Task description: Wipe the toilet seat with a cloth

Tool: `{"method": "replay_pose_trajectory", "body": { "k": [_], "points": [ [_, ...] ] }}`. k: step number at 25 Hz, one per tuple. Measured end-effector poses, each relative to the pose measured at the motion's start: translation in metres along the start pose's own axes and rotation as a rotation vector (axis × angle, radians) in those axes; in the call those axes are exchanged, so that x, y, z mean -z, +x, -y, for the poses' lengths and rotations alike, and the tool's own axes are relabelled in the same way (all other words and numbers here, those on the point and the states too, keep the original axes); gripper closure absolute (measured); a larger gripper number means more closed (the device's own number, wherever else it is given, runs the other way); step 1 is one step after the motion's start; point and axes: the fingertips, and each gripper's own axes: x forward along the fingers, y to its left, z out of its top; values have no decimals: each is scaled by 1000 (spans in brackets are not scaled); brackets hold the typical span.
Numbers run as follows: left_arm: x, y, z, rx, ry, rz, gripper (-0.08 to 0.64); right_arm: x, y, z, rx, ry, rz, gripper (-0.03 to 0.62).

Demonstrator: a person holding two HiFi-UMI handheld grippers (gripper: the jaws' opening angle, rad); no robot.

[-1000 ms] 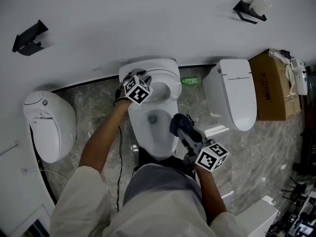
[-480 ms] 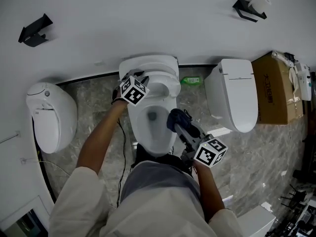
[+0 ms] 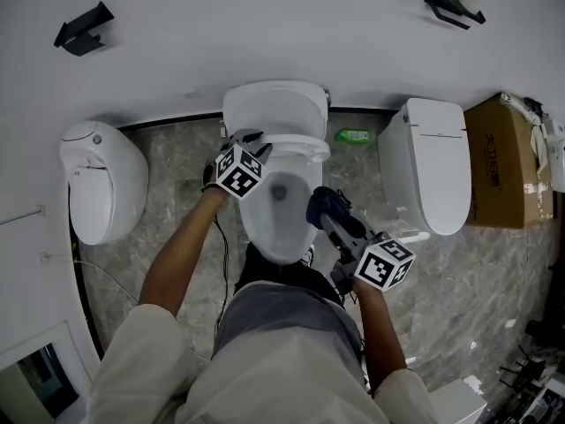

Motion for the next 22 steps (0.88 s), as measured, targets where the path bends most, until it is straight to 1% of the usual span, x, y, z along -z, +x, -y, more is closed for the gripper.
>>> {"method": "replay_pose_trajectory", "body": {
  "k": [9,16,19,22],
  "points": [
    [30,-34,80,-2,61,-41,440,19,-44,4,-56,11,-27,506],
    [60,-49,137,-19,114,-79,434,45,-64,9,-90,17,-78,506],
    [75,-53,162,-3,142,-105,431,54,-71,12,-99,24,-99,506],
    [92,-56,190,34,178,-132,426,62,-75,14,-102,20,-116,506]
  ]
}}
